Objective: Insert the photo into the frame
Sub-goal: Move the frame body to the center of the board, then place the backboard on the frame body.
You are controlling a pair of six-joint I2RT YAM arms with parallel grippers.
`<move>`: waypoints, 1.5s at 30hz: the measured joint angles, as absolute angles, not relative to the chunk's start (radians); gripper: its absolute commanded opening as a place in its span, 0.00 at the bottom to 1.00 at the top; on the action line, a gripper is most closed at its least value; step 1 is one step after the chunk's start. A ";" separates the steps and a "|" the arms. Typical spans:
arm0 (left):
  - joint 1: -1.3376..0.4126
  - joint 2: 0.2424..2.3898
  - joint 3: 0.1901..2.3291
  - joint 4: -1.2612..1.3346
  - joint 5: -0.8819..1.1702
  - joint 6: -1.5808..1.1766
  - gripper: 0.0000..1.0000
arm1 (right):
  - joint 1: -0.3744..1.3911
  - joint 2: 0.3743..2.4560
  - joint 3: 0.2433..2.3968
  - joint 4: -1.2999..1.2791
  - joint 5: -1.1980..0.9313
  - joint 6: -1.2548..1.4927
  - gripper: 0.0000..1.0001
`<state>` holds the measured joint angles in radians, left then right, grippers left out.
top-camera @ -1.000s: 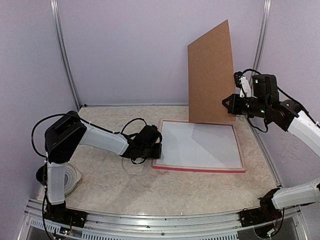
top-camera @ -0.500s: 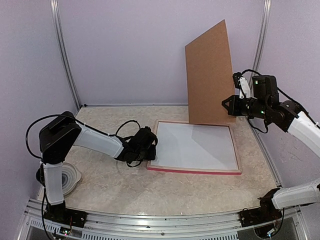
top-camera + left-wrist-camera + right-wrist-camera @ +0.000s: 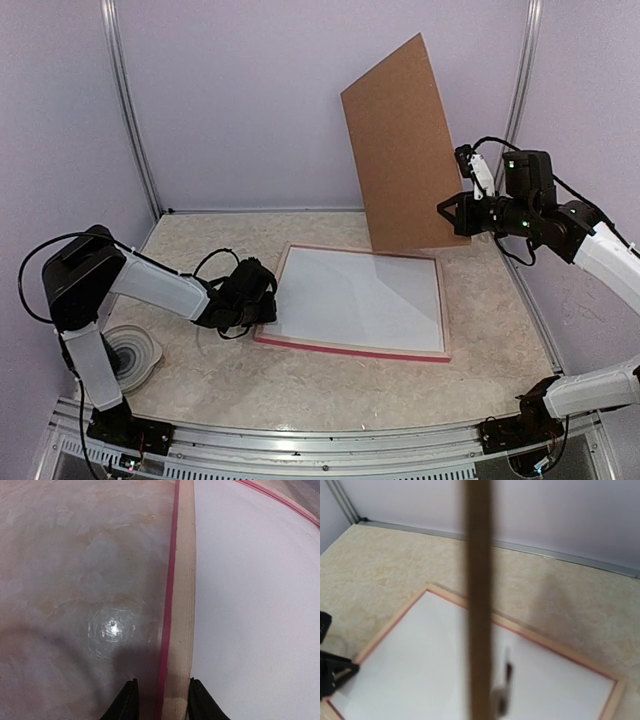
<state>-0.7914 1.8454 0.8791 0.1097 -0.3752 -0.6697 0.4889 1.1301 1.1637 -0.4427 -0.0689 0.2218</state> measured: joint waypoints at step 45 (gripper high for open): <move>-0.562 1.278 0.581 0.009 -0.373 -0.736 0.59 | 0.871 1.268 1.173 -0.432 0.408 -0.447 0.00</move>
<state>-0.5617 1.2781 0.5812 0.0086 -0.3729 -0.7364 0.8711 1.2682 1.1728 -0.4324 0.4080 -0.4465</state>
